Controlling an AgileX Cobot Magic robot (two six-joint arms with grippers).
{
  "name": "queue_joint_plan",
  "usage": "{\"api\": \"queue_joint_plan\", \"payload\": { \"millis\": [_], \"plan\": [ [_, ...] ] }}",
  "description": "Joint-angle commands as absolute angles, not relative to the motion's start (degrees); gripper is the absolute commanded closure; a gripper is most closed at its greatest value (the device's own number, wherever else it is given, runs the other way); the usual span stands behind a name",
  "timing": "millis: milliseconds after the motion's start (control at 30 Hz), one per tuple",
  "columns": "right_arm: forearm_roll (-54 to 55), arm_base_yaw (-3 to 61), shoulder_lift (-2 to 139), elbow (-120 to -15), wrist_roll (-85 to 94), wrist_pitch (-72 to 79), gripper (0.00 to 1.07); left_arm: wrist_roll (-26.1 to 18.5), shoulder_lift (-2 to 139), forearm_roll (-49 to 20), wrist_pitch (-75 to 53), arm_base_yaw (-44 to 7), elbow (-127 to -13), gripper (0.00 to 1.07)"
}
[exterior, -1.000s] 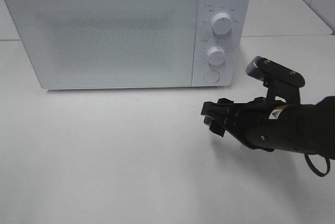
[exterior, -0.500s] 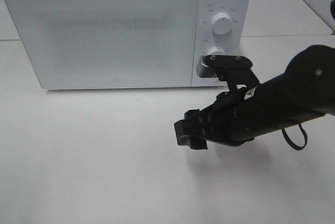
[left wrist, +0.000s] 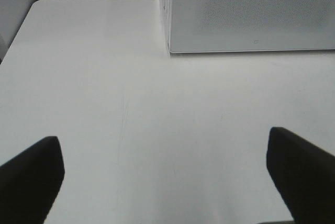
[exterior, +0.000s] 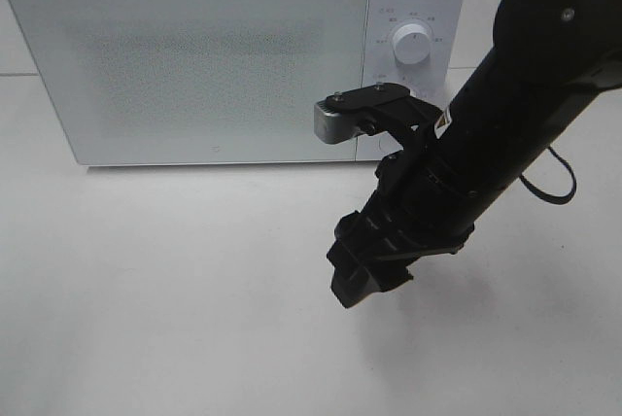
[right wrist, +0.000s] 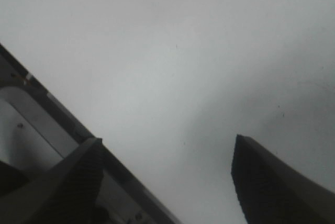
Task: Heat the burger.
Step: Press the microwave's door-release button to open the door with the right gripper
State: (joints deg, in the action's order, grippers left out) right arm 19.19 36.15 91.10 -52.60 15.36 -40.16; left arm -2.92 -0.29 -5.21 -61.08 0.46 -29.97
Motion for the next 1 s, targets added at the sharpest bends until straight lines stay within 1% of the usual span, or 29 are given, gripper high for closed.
{"api": "queue_joint_plan", "payload": {
  "millis": [33, 367, 567, 600, 667, 700, 733, 800, 900, 967, 1000],
  "plan": [
    [15.36, 35.98, 90.64, -55.23, 14.04, -51.51, 0.42, -2.58, -1.38, -5.39, -60.85, 0.69, -29.97, 0.09],
    [13.41, 35.98, 90.53, -56.26, 11.06, -64.57, 0.44, -2.58, -1.38, -5.39, -60.85, 0.69, -29.97, 0.09],
    [10.77, 35.98, 82.85, -55.52, 9.34, -61.99, 0.44, -2.58, -1.38, -5.39, -60.85, 0.69, -29.97, 0.09],
    [9.11, 35.98, 79.07, -55.52, 7.85, -60.16, 0.44, -2.58, -1.38, -5.39, -60.85, 0.69, -29.97, 0.09],
    [8.14, 35.98, 77.52, -55.52, 6.82, -59.42, 0.44, -2.58, -1.38, -5.39, -60.85, 0.69, -29.97, 0.09],
    [5.39, 35.98, 74.08, -55.52, 4.13, -57.98, 0.44, -2.58, -1.38, -5.39, -60.85, 0.69, -29.97, 0.09],
    [5.39, 35.98, 74.08, -55.52, 4.13, -57.98, 0.44, -2.58, -1.38, -5.39, -60.85, 0.69, -29.97, 0.09],
    [1.43, 35.98, 70.42, -55.52, 0.0, -57.7, 0.44, -2.58, -1.38, -5.39, -60.85, 0.69, -29.97, 0.09],
    [0.0, 35.98, 69.27, -55.52, -1.2, -57.7, 0.44, -2.58, -1.38, -5.39, -60.85, 0.69, -29.97, 0.09],
    [-2.23, 35.98, 64.8, -53.92, -3.95, -56.44, 0.44, -2.58, -1.38, -5.39, -60.85, 0.69, -29.97, 0.09],
    [-2.23, 35.98, 64.8, -53.92, -3.95, -56.44, 0.44, -2.58, -1.38, -5.39, -60.85, 0.69, -29.97, 0.09]
  ]
}}
